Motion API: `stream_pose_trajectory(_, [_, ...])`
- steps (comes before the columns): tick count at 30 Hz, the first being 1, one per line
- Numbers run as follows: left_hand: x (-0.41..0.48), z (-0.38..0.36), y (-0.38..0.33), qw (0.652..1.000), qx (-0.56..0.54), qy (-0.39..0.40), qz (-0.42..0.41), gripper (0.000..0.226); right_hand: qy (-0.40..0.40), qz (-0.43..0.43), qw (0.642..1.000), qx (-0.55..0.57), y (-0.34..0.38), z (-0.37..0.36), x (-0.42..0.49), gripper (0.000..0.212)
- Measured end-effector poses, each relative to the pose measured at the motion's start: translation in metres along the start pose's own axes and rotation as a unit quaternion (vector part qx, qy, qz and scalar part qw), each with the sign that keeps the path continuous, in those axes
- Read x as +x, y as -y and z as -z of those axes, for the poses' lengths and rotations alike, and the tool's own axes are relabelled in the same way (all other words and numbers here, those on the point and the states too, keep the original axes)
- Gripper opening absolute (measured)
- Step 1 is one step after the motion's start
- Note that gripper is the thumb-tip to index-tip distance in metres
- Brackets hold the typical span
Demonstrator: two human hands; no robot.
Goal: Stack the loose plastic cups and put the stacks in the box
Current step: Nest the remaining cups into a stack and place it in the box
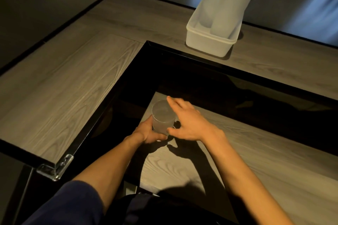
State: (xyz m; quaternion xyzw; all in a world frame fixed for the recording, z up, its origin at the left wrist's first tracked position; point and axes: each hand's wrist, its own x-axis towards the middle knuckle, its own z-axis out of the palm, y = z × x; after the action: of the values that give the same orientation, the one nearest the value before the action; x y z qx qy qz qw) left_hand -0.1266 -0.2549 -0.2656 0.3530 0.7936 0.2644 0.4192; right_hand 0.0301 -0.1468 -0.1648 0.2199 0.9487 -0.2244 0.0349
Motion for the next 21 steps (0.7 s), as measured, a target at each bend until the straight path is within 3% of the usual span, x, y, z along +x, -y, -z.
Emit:
stream_pose_trajectory(4, [0.002, -0.001, -0.003, 1.000, -0.006, 0.008, -0.004, 0.088, 0.030, -0.018, 0.997, 0.076, -0.002, -0.012, -0.006, 0.120])
stream_pose_trajectory(8, [0.001, 0.004, -0.019, 0.998, 0.020, 0.015, -0.055, 0.081, -0.054, -0.059, 0.975, 0.208, -0.009, -0.009, -0.011, 0.112])
stream_pose_trajectory(14, [-0.002, 0.028, -0.076, 0.986, -0.006, 0.031, -0.166, 0.083, -0.182, -0.073, 0.933, 0.301, -0.018, 0.037, -0.019, 0.092])
stream_pose_trajectory(17, [-0.008, 0.048, -0.113, 0.978, -0.022, 0.059, -0.197, 0.078, -0.210, -0.055, 0.921, 0.323, -0.018, 0.065, -0.026, 0.076])
stream_pose_trajectory(21, [-0.021, 0.080, -0.159, 0.963, 0.009, 0.129, -0.237, 0.071, -0.232, -0.049, 0.909, 0.342, -0.011, 0.098, -0.034, 0.078])
